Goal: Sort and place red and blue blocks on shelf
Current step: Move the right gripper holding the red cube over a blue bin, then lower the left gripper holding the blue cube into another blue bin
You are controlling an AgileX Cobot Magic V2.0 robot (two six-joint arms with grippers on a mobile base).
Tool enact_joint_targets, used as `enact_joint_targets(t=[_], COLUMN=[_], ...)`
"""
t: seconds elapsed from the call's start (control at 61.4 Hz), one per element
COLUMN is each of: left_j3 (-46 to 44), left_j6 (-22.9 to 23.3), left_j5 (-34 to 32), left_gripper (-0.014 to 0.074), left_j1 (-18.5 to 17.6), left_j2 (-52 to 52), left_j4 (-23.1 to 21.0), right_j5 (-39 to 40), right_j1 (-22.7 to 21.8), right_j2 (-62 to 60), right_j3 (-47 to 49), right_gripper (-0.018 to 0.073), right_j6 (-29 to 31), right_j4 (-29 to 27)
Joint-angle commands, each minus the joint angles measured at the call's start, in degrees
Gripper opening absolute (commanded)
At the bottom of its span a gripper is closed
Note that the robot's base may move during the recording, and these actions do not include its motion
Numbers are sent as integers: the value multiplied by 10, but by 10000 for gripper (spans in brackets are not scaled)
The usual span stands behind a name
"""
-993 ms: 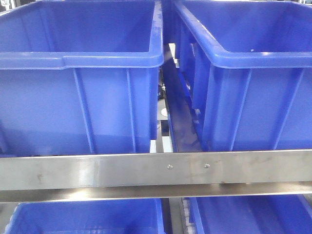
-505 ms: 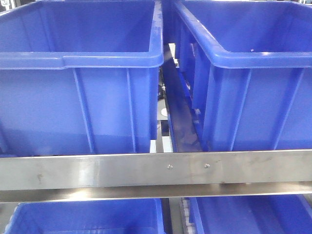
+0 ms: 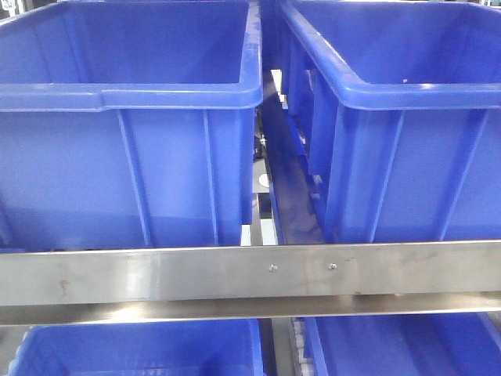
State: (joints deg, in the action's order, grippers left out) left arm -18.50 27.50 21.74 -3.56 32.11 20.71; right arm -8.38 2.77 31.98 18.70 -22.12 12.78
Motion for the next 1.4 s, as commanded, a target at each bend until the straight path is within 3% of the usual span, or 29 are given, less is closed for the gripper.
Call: enact_joint_targets(t=[0.0, 0.374, 0.7, 1.025, 1.384], left_j3=[-15, -34, -65, -92, -145], left_j6=[0, 0, 0, 0, 0], left_j5=[-45, -74, -78, -81, -112], left_gripper=[123, 123, 123, 123, 123], left_j1=[1, -1, -1, -1, -1], left_j2=[-1, -1, -1, 3, 64], left_j4=[-2, -35, -37, -37, -37], right_j5=[57, 80, 98, 89, 84], right_j1=[-3, -3, -3, -3, -3], right_j2=[-1, -1, 0, 11, 109], right_j3=[17, 20, 22, 71, 145], right_gripper=[48, 48, 48, 48, 48], right_j6=[3, 3, 3, 3, 3], right_j4=[10, 11, 22, 23, 24])
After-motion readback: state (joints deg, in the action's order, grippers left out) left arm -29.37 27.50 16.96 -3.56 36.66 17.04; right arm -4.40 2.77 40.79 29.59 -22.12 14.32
